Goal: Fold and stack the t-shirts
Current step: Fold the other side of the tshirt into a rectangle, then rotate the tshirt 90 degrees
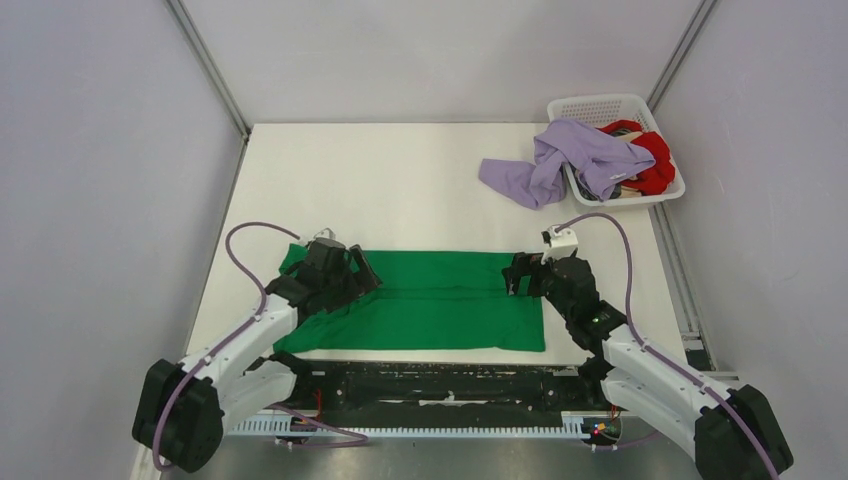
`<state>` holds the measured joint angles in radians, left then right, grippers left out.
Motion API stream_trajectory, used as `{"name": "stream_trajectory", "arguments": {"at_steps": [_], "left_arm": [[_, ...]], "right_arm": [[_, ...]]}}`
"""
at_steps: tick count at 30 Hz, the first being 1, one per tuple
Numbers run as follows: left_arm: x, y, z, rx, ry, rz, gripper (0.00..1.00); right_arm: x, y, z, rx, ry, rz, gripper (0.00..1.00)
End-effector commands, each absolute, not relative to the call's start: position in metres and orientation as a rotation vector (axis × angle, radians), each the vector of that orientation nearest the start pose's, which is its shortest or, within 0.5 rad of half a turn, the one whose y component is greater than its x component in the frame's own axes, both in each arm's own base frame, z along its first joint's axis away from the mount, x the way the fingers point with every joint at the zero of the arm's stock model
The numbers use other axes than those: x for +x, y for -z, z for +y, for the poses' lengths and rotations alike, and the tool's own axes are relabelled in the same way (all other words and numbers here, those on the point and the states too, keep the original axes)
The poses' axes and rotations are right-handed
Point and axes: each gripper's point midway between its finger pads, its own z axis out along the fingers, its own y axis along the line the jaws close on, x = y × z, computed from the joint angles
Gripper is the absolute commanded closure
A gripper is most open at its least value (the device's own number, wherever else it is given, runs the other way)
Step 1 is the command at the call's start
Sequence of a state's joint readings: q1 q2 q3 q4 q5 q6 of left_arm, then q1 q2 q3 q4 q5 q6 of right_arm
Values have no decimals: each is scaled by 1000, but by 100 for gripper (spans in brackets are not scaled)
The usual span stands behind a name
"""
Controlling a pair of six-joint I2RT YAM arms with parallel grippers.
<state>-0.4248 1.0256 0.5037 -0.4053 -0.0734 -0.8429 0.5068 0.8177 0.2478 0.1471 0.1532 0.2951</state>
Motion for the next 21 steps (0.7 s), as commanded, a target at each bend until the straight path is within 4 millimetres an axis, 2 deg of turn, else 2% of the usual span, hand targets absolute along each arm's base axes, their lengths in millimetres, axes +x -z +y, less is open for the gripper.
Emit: {"name": "stream_trajectory", "arguments": {"at_steps": [1, 4, 7, 10, 13, 15, 17, 18, 21], "left_arm": [[181, -55, -143, -383, 578, 2628, 0], [158, -59, -161, -269, 673, 2672, 0], [153, -78, -177, -165, 768, 2638, 0], [166, -107, -179, -122, 773, 2518, 0], [194, -143, -157, -219, 649, 2339, 0], [211, -160, -145, -326, 615, 2208, 0], [224, -159, -135, -416, 561, 2159, 0], [229, -150, -128, -464, 513, 2173, 0], [235, -109, -113, -604, 406, 2275, 0]], "right_arm": [[260, -86, 128, -136, -360, 1993, 2], [259, -90, 129, -153, -366, 1975, 2], [258, -95, 132, -191, -383, 1952, 2], [253, -99, 148, -310, -450, 1928, 2], [242, -90, 170, -462, -559, 1971, 2], [241, -84, 179, -511, -593, 2019, 2], [245, -77, 182, -510, -593, 2067, 2], [247, -73, 183, -503, -587, 2089, 2], [251, -64, 186, -486, -594, 2119, 2]]}}
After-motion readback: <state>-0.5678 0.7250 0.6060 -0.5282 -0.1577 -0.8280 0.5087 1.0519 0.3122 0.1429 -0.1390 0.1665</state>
